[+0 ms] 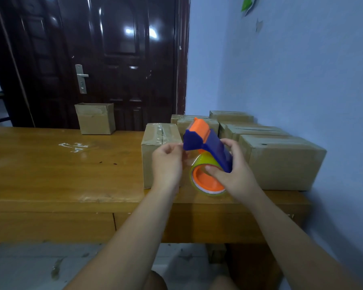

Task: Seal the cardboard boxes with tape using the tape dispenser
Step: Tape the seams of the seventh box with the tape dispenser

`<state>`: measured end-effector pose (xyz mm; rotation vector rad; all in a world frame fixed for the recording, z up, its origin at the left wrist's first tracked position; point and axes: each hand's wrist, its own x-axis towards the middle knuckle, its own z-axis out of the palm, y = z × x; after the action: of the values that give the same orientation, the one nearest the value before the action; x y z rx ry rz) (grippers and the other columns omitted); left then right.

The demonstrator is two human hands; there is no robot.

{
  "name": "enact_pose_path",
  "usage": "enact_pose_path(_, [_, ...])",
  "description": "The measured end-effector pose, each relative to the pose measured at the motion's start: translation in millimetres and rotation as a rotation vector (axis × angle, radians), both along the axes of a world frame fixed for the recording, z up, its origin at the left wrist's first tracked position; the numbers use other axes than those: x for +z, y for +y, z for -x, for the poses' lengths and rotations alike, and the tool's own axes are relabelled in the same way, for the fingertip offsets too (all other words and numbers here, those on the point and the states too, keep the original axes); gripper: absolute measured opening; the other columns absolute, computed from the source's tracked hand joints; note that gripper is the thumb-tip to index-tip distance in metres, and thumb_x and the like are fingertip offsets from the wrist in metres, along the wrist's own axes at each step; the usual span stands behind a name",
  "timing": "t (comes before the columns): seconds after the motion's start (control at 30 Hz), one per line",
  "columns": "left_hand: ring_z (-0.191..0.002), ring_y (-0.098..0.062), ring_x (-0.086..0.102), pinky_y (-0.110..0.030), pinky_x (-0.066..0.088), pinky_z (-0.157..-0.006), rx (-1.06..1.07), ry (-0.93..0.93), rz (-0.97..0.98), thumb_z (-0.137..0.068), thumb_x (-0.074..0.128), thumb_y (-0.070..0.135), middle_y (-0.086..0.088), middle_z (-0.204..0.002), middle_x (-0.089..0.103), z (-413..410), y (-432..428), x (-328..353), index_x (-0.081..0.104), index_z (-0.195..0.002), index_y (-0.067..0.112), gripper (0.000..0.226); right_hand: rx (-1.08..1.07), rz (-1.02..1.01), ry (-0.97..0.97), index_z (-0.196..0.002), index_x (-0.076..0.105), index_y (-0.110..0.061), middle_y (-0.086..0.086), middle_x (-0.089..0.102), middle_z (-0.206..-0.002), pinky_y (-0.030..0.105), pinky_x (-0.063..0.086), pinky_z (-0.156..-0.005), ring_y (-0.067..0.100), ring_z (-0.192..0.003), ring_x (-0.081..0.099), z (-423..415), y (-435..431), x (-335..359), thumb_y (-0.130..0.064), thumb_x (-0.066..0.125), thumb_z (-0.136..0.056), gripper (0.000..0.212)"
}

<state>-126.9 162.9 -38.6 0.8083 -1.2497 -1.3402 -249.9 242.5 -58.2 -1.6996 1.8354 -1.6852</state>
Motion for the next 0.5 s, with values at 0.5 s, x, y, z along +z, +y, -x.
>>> enact_pose_path(0.5, [-0.075,-0.015,0.061,-0.029,0.056,-0.075,-0.028,0.107,-0.149,-0.092,0.058,0.012,-0.009,-0.09,0.066,-38.2,-15.1,9.1,0.063,-0.111,0.009,0.02,0.156,-0.032,0.075,-0.114,0.042,-0.05,-0.019,0.053,-0.117,0.018,0.052,-0.079,0.004,-0.107,0.056,-5.4,0.7,40.1,-0.048,0.072,-0.063,0.059])
